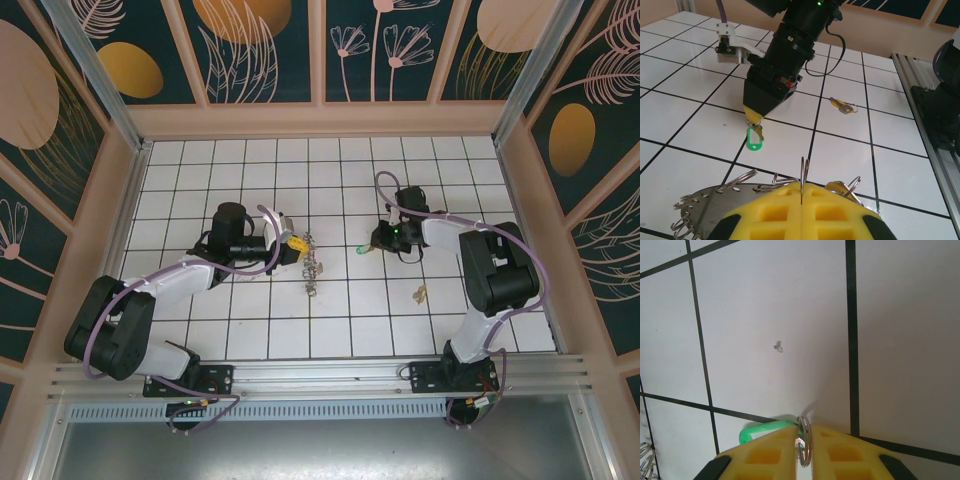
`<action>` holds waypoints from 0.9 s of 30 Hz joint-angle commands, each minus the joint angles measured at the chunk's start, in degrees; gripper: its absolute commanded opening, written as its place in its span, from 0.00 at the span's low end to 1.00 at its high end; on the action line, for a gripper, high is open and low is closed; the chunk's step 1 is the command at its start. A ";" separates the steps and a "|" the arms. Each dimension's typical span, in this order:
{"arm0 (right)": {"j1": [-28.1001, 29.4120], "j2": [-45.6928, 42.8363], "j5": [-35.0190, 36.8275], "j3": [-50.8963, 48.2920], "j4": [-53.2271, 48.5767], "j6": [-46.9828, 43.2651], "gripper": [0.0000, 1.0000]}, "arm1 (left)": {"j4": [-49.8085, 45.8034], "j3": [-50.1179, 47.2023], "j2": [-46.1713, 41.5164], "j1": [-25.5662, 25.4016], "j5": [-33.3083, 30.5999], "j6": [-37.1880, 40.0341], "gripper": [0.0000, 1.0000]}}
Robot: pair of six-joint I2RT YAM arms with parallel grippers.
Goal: Put the keys on the keyring
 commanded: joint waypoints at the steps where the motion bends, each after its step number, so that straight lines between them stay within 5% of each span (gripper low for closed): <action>1: 0.45 0.78 0.40 1.38 -0.36 -0.10 0.15 | 2.33 0.86 0.09 -0.30 1.92 -0.63 0.00; 27: 0.43 1.56 1.56 1.79 0.68 0.69 0.14 | 2.41 0.74 0.36 -0.25 2.07 -0.82 0.00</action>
